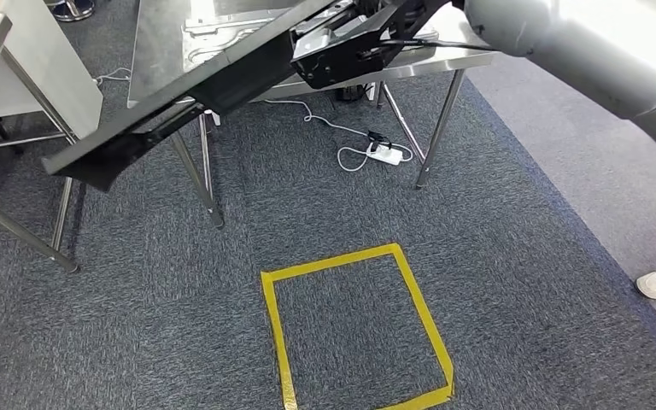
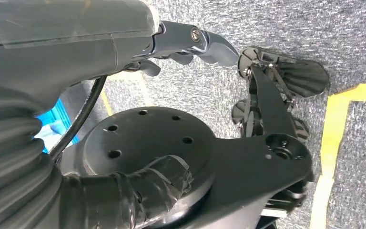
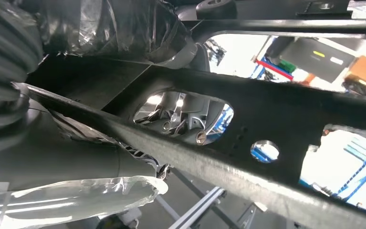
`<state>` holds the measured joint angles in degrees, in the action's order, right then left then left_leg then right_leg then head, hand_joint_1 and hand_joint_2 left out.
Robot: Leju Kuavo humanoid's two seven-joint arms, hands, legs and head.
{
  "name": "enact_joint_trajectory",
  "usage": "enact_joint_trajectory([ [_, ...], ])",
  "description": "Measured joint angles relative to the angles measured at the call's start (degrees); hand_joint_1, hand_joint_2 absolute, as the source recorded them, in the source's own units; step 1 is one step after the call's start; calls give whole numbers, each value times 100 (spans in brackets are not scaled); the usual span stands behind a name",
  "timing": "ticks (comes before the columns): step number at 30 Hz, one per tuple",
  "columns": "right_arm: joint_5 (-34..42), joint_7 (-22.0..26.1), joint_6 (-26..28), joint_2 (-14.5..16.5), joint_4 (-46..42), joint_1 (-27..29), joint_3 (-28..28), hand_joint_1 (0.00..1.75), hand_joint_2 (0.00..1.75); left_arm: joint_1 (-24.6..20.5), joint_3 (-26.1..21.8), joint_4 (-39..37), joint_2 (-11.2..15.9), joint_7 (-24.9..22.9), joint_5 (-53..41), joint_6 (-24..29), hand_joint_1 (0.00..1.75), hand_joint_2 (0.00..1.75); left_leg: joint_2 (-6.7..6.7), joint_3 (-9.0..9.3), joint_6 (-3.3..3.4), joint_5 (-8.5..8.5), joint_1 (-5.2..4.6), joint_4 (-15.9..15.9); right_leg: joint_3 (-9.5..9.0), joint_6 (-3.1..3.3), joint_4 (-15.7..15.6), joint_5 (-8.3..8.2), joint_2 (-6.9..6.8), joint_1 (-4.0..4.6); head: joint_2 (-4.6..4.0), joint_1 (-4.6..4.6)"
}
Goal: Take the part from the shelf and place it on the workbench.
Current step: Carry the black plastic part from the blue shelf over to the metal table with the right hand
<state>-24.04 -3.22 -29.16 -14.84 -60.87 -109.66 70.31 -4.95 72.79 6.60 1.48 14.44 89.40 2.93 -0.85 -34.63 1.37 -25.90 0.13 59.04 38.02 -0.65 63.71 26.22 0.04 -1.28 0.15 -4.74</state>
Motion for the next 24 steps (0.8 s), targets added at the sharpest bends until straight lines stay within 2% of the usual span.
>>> enact_joint_trajectory([
  [1, 1, -3, 8, -1, 3, -7, 0, 175, 175, 4, -1, 0, -1, 13, -5, -3, 0, 175, -9, -19, -25, -25, -8, 37, -65, 11, -163, -38, 8, 7, 0, 1],
  [4, 2, -11, 15, -4, 14, -14, 0, 175, 175, 4, -1, -1, 3, 46, -25, -6, 0, 175, -20, -47, -87, -60, -2, 61, -85, 77, -233, -17, 10, 22, 0, 2],
  [6, 2, -13, 15, -2, 20, -19, 0, 175, 175, 8, -1, -1, 6, 48, -49, 2, 0, 175, 5, -116, -145, -186, 6, 237, -129, 129, -279, -25, -3, -7, 0, -3],
  [7, 1, -15, 15, -1, 25, -22, 1, 175, 175, 7, -1, -1, 7, 48, -63, 5, 0, 175, 22, -220, -177, -315, 16, 473, -155, 150, -300, -27, -10, -23, 0, -6],
  [9, -1, -18, 13, 3, 33, -23, 11, 175, 175, 2, 1, 0, 3, 48, -89, 4, 0, 175, 46, -564, -229, -610, 44, 1175, -185, 175, -317, -15, -13, -28, 0, -8],
  [10, -2, -18, 13, 5, 34, -20, 22, 175, 175, -2, 1, 0, 3, 49, -98, 2, 0, 175, 50, -718, -241, -678, 55, 1449, -196, 178, -317, -5, -12, -27, 0, -8],
  [11, -2, -17, 12, 7, 34, -17, 34, 175, 175, -4, 1, 0, 3, 49, -104, 1, 0, 175, 52, -800, -243, -651, 60, 1561, -209, 179, -317, 7, -10, -26, 0, -8],
  [12, -2, -17, 12, 7, 34, -15, 43, 175, 175, -2, 1, 0, 4, 49, -105, -1, 0, 175, 53, -772, -231, -506, 60, 1441, -229, 177, -317, 22, -7, -22, 0, -9],
  [14, -2, -17, 12, 6, 36, -17, 47, 175, 175, 7, 1, -1, 14, 49, -107, -1, 0, 175, 58, -480, -163, -70, 43, 739, -286, 167, -323, 59, -3, -17, -1, -7],
  [15, -2, -18, 12, 4, 41, -19, 46, 175, 175, 11, 1, -2, 21, 49, -108, -1, 0, 175, 64, -314, -123, 82, 23, 390, -310, 156, -331, 73, -3, -10, -1, -7],
  [16, -2, -19, 12, 3, 46, -20, 46, 175, 175, 8, 1, -2, 28, 49, -108, -1, 0, 175, 70, -198, -87, 145, 1, 141, -320, 137, -342, 81, -4, -8, -1, -7],
  [19, -2, -20, 11, 2, 58, -19, 48, 175, 175, -11, 1, -2, 34, 49, -108, -1, 0, 175, 72, -82, -30, 105, -38, -72, -339, 48, -404, 88, -11, 0, 0, -8],
  [21, -2, -19, 10, -10, 60, -29, 45, 175, 175, 1, 1, -2, 29, 52, -109, -3, 0, 175, 75, 23, 16, 108, -13, -192, -317, -5, -315, 151, -20, 10, -1, -2],
  [22, -2, -17, 8, -18, 59, -40, 44, 175, 175, 6, 1, -2, 25, 54, -109, -4, 0, 175, 81, 85, 49, 105, 0, -248, -219, -18, -114, 239, -16, 16, -1, 2],
  [24, -2, -13, -2, -34, 58, -49, 47, 175, 175, 8, 2, -2, 21, 55, -109, -4, 0, 175, 84, 170, 103, 57, 4, -282, 158, -25, 568, 479, -7, 11, -1, 3],
])
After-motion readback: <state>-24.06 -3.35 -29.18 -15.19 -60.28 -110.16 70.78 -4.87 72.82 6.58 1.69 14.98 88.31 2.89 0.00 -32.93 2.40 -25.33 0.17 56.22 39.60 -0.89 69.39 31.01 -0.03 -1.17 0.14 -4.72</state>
